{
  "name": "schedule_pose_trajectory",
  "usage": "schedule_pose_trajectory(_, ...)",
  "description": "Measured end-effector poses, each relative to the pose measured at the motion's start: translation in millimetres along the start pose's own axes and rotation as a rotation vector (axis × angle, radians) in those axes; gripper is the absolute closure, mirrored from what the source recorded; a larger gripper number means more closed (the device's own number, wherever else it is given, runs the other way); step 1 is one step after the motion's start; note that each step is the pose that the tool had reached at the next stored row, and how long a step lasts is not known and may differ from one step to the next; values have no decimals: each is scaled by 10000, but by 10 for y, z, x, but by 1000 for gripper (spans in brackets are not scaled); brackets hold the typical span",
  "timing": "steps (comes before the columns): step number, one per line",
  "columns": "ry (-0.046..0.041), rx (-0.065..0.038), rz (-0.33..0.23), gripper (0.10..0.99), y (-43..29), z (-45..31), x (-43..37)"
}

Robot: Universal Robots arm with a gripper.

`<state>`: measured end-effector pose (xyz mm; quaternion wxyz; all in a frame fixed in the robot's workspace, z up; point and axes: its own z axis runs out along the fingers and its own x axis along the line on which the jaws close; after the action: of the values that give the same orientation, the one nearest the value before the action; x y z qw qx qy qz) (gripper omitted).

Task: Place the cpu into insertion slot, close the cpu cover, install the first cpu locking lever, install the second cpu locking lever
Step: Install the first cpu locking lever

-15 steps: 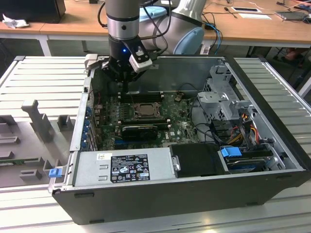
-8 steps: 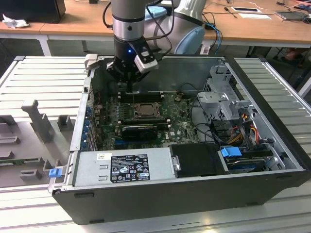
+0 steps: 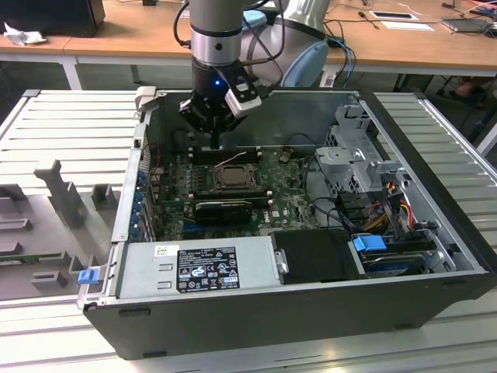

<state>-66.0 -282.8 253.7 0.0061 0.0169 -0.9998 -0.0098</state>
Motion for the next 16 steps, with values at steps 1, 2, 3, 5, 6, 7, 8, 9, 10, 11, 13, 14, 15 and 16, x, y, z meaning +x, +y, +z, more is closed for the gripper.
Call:
schedule_pose_trajectory(1,-1,-1,-1,980,-1,3,-17)
schedule_pose_trajectory(2,-1,-2,-1,980,-1,7,-33)
schedule_pose_trajectory(3,0,1,-1,980,-2,12,-58)
schedule_pose_trajectory(5,-1,-1,-1,980,-4,25,-113)
schedule_pose_trajectory(6,-2,-2,0,980,-5,32,-132)
schedule_pose_trajectory(7,-2,-7,-2,980,-6,39,-155)
schedule_pose_trajectory(8,-1,-33,-3,980,-8,41,-162)
schedule_pose_trajectory(9,-12,-80,-3,980,-11,43,-163)
schedule_pose_trajectory(10,-45,-128,-4,980,-15,45,-163)
schedule_pose_trajectory(11,-121,-138,-3,980,-17,45,-162)
schedule_pose_trajectory(13,-322,-139,-13,980,-20,46,-163)
schedule_pose_trajectory(14,-465,-159,-22,980,-21,48,-163)
schedule_pose_trajectory(15,-518,-227,-29,980,-22,50,-163)
schedule_pose_trajectory(16,-526,-344,-29,980,-24,53,-163)
